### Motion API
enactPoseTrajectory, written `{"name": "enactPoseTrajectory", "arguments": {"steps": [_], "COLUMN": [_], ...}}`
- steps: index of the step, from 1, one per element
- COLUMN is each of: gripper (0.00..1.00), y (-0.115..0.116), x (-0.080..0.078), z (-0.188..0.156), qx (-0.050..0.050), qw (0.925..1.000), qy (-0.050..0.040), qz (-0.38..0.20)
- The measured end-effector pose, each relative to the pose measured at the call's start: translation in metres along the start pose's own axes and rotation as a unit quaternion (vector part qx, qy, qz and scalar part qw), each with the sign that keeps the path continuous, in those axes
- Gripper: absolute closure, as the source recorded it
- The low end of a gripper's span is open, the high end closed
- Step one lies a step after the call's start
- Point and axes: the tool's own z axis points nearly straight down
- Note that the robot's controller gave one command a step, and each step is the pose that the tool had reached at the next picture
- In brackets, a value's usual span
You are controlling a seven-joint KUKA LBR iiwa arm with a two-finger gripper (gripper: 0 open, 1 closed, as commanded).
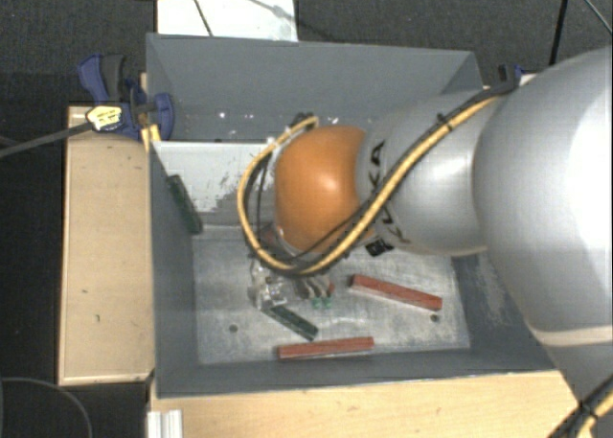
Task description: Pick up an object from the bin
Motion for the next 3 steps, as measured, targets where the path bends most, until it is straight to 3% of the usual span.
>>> {"name": "enactPoseTrajectory", "arguments": {"steps": [1,2,3], "gripper": [0.00,0.00,1.00], "y": [0.004,0.004,-0.075], "x": [-0.001,-0.001,0.016], "z": [-0.023,-0.023,0.036], "qx": [-0.001,-0.001,-0.002], "qw": [1.0000,1.0000,0.9957], "qy": [-0.0036,-0.0039,-0.0095], "qz": [-0.004,-0.004,0.092]}}
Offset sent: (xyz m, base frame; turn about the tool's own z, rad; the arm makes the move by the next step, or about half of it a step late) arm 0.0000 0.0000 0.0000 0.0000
